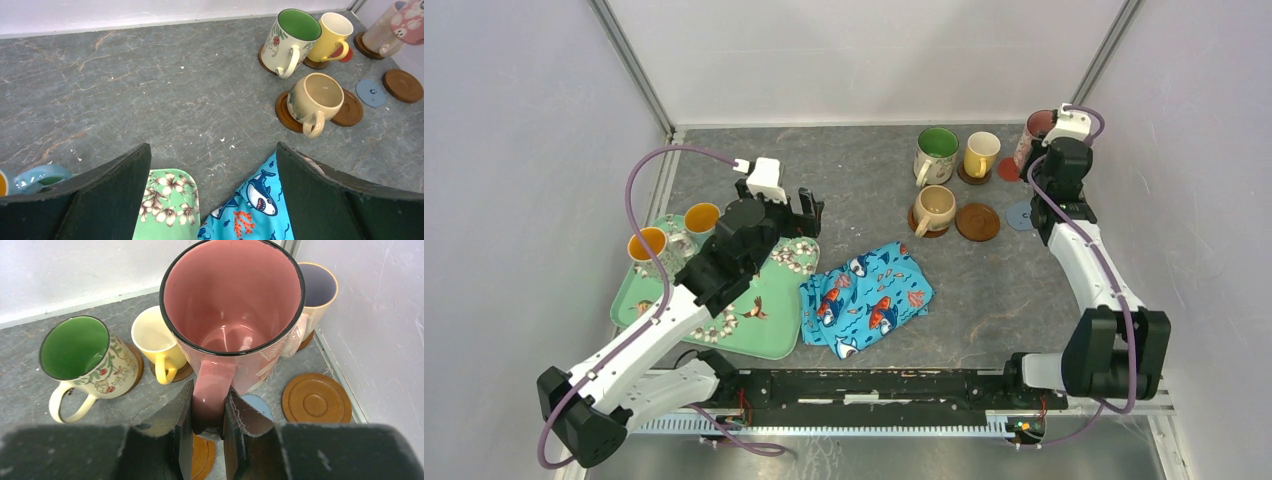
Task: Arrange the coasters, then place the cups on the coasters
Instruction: Place the cup on the coaster.
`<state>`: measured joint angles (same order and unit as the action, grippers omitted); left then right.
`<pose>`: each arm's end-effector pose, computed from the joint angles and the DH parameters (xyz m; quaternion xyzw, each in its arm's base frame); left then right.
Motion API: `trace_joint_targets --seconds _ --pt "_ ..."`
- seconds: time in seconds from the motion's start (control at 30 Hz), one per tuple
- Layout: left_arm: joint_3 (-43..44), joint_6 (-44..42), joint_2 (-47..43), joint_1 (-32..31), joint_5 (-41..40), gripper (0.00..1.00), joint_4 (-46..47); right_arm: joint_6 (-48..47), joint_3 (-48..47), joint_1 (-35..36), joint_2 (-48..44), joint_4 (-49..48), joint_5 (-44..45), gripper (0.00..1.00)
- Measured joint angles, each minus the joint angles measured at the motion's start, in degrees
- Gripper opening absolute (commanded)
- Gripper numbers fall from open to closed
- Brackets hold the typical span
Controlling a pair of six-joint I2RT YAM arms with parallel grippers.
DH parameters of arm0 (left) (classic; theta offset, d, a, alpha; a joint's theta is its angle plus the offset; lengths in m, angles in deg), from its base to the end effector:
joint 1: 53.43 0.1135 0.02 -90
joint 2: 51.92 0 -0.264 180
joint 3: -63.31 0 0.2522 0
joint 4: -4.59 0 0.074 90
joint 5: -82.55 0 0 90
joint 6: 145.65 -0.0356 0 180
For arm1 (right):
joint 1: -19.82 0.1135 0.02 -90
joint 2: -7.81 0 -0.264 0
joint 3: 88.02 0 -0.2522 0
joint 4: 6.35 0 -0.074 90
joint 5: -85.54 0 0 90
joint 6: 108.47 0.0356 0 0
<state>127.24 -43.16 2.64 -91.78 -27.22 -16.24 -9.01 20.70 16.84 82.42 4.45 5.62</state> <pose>0.1809 -0.1277 0.3483 0.0647 0.7677 -0.1476 0.6203 0.3067 -0.0222 0.3268 0.1388 0.7752 -0.0346 0.6153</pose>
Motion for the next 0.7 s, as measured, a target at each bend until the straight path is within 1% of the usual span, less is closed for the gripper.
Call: trace_joint_targets --seconds 0.33,0.7 --pt "-1.0 0.0 -0.7 0.0 0.9 1.00 1.5 -1.2 1.6 -2.0 9.2 -10.3 -3.6 0.00" --pt "-1.1 0.0 -0.7 0.0 0.9 1.00 1.6 -1.4 0.0 -2.2 20.0 -16.2 -5.2 0.00"
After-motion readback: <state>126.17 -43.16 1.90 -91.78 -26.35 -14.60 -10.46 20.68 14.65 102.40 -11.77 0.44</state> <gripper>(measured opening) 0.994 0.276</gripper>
